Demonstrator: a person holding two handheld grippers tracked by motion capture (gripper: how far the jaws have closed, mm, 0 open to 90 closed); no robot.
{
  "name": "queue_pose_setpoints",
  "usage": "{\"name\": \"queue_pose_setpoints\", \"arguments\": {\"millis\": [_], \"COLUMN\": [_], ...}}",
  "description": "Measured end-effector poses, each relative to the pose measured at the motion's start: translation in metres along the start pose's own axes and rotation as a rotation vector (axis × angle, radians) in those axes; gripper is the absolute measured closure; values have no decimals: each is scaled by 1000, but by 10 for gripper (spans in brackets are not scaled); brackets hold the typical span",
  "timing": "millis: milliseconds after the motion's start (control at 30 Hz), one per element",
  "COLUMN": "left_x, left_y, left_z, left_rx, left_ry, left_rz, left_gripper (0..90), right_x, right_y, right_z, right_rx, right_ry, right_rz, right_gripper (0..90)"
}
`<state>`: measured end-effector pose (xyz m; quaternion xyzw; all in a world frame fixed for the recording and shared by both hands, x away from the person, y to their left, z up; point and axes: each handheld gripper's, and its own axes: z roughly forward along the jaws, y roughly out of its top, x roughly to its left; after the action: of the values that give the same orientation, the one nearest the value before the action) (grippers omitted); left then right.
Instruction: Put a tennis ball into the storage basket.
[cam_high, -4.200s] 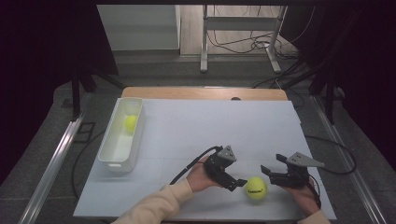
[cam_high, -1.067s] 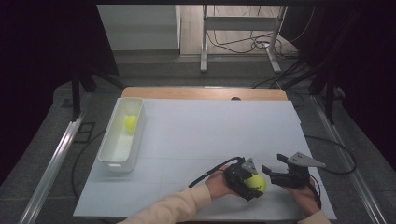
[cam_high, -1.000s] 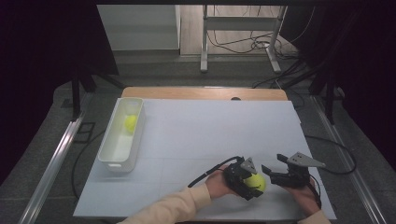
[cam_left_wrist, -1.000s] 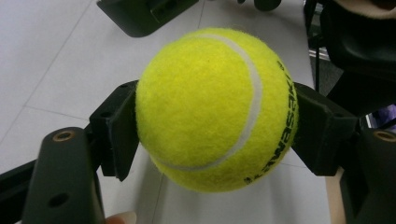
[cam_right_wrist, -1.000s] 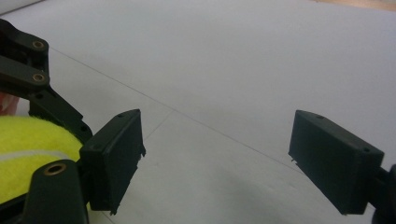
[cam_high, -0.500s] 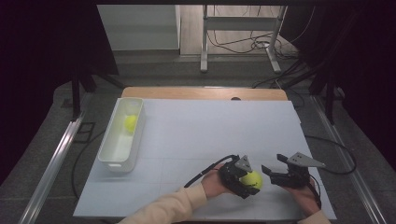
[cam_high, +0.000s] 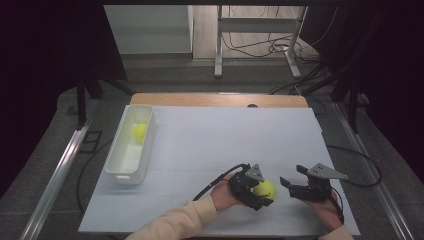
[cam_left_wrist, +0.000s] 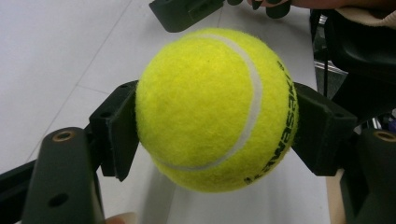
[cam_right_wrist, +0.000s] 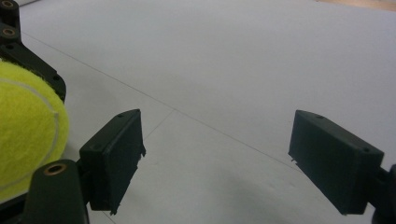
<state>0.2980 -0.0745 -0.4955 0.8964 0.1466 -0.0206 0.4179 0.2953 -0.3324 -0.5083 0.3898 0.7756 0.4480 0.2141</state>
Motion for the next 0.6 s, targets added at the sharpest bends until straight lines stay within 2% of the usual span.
{"name": "queue_pose_setpoints", "arguments": {"millis": [600], "left_x": [3], "left_y": [-4], "left_z": [-13], "left_rx": [-13], "left_ry": [34], "left_rz": [-8], "left_gripper": [258], "right_x": [0], "right_y": [0], "right_z": [0], "right_rx": [0], "right_ry": [-2], "right_rz": [-3], "right_gripper": [181]}}
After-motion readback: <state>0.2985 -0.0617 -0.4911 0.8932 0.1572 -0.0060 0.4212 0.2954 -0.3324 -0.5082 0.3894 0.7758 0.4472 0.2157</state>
